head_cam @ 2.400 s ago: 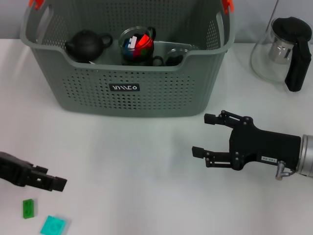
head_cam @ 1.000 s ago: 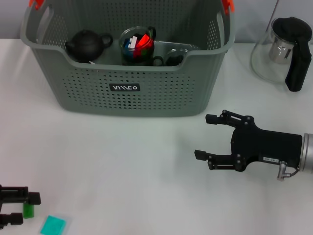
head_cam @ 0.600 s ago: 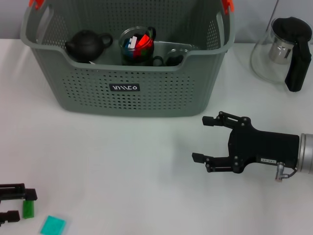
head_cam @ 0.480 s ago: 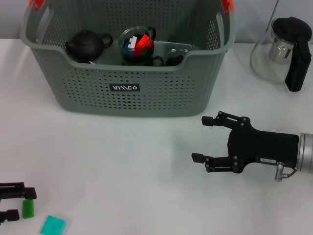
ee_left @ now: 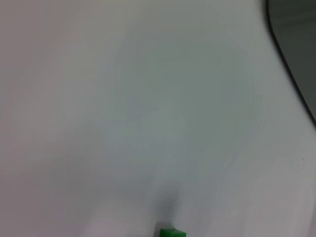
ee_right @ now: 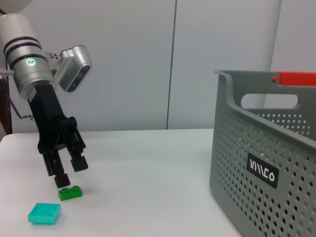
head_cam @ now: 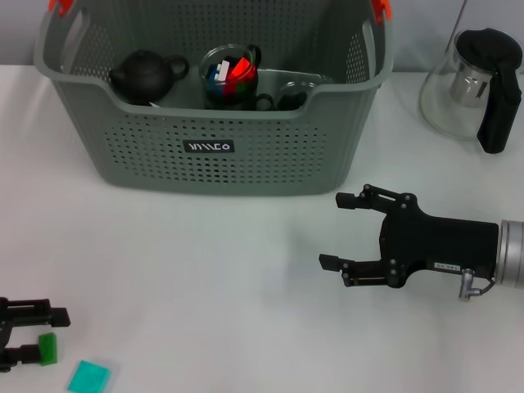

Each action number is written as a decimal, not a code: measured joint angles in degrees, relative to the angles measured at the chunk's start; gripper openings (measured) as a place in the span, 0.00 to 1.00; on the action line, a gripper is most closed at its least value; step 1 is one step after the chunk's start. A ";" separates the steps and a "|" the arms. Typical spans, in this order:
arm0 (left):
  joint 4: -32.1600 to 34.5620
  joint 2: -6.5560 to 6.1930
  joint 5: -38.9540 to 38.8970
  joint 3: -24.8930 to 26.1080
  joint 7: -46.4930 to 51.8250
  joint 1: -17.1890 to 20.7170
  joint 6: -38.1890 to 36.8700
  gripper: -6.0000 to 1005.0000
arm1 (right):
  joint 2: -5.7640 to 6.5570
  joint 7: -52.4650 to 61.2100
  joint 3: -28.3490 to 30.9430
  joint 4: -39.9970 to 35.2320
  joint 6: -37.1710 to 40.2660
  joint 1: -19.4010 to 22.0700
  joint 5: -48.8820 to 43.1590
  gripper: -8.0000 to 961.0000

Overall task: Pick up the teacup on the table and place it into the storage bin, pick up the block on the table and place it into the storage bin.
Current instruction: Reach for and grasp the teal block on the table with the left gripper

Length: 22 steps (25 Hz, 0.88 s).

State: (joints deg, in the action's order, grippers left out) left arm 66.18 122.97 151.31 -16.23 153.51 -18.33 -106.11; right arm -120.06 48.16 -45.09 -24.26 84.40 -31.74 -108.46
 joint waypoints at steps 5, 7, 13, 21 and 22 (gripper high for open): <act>-0.04 -0.01 0.04 0.15 0.08 0.24 0.14 0.76 | 0.00 0.00 0.00 -0.06 -0.03 -0.06 0.00 0.98; -0.07 -0.01 0.05 0.28 0.10 0.42 0.34 0.76 | 0.00 0.00 0.00 -0.10 -0.03 -0.08 0.00 0.98; -0.80 0.09 0.11 -0.16 0.12 0.33 0.54 0.76 | 0.00 -0.31 0.00 -0.17 -0.12 -0.08 0.00 0.98; -2.46 0.63 0.87 -0.47 0.05 -1.82 1.35 0.76 | 0.00 -0.59 0.00 -0.18 -0.11 -0.26 0.00 0.98; -2.62 0.76 1.02 -0.50 -0.02 -2.27 1.62 0.76 | 0.00 -0.60 0.00 -0.18 -0.12 -0.30 0.00 0.98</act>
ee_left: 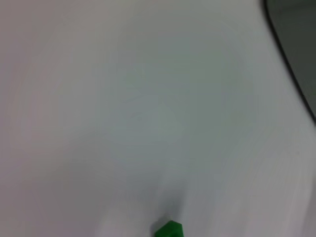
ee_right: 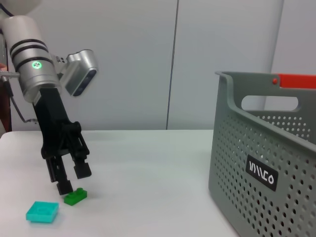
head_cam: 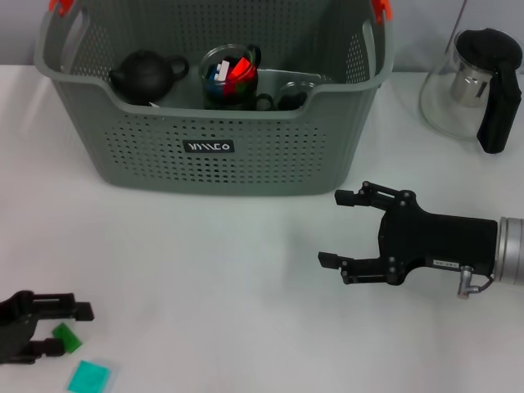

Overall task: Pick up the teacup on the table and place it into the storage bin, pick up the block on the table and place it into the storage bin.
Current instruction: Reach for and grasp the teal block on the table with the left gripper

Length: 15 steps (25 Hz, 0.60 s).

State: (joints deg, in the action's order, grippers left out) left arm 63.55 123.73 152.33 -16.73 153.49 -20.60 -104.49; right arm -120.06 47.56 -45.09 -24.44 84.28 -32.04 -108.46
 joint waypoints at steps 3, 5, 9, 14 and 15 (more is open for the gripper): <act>-1.47 -0.03 0.18 -0.99 -0.08 -1.33 1.68 0.76 | 0.01 -0.01 -0.02 0.00 0.00 -0.07 0.00 0.98; -3.21 -0.31 0.22 -2.25 0.04 -2.51 3.31 0.76 | 0.00 -0.01 -0.11 0.00 0.00 -0.11 0.00 0.98; -4.84 -0.47 0.21 -3.65 -0.33 -5.61 4.72 0.76 | -0.05 -0.01 -0.24 0.00 0.00 -0.23 0.00 0.98; -2.85 -0.44 -0.16 -6.20 -0.77 -6.71 3.33 0.76 | -0.10 0.22 -0.69 0.00 0.20 -0.38 0.00 0.98; -2.36 -0.66 -0.31 -5.93 -1.29 -6.17 2.14 0.76 | -0.08 0.27 -0.69 0.00 0.28 -0.38 0.00 0.98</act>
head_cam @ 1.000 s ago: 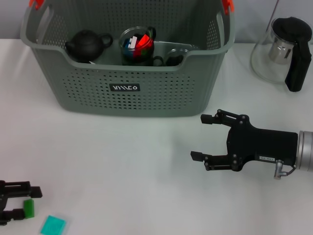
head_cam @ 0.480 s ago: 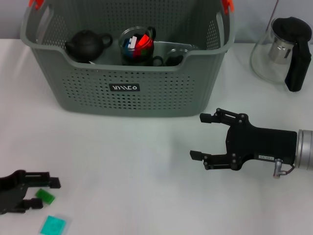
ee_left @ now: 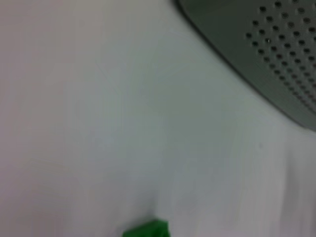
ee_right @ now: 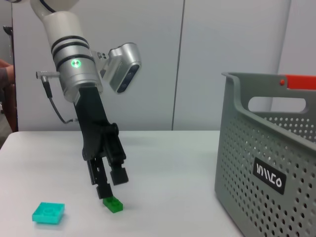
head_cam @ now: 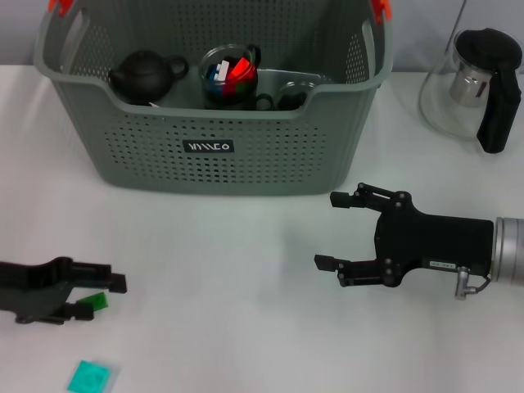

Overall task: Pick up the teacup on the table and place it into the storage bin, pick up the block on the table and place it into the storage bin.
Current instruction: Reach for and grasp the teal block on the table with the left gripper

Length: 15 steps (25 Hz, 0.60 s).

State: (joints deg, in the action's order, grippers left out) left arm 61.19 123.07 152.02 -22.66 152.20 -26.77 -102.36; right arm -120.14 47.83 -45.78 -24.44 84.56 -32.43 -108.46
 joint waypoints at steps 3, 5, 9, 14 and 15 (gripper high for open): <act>0.74 -0.52 -0.16 2.63 -3.36 1.72 -3.54 0.76 | 0.00 0.17 -0.01 0.00 0.09 -0.18 0.00 0.98; 0.76 -0.85 -0.10 5.56 -6.30 2.93 -6.44 0.76 | 0.00 0.21 -0.08 0.00 0.03 -0.35 0.00 0.98; 0.33 -0.99 1.23 9.17 -9.82 5.39 -11.42 0.76 | 0.00 0.17 -0.19 0.00 -0.21 -0.44 0.00 0.98; -1.35 -0.07 5.13 8.65 -11.97 7.55 -12.22 0.76 | -0.01 -0.12 -0.19 0.00 -0.27 -0.31 0.00 0.98; -1.88 -0.01 5.48 8.71 -12.31 7.72 -12.11 0.76 | 0.00 -0.14 -0.19 0.00 -0.27 -0.26 0.00 0.98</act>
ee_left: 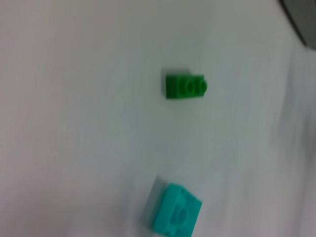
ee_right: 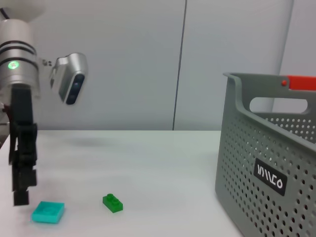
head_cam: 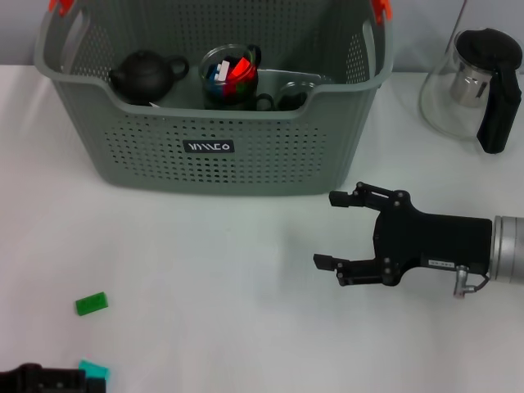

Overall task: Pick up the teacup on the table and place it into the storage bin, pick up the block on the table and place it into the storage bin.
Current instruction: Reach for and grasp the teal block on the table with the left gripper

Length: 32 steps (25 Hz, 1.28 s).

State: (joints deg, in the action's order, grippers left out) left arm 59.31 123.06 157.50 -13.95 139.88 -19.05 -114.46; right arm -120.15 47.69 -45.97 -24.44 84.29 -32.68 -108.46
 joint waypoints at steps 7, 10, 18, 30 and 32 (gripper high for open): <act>-1.63 -0.13 1.48 -0.14 0.15 -0.20 2.01 0.76 | 0.00 -0.04 0.00 0.25 -0.01 0.34 0.00 0.98; -1.56 -0.22 1.19 0.14 0.32 -0.60 3.13 0.76 | 0.00 -0.05 0.00 0.34 -0.01 0.44 0.00 0.98; -1.50 -0.47 -0.49 0.19 3.17 -4.77 9.06 0.76 | 0.00 -0.05 -0.42 0.43 -0.02 0.66 0.00 0.98; -1.07 -0.02 -1.40 0.24 2.26 -12.04 11.16 0.76 | 0.01 0.34 -0.61 0.34 -0.10 0.75 0.00 0.98; -0.04 -0.65 -1.72 2.26 2.47 -10.22 10.87 0.76 | 0.00 0.35 -0.62 0.33 -0.33 0.75 0.00 0.98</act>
State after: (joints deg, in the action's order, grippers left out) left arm 59.27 122.41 155.78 -11.69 142.36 -29.27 -103.60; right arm -120.14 48.04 -46.59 -24.10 83.96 -31.93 -108.45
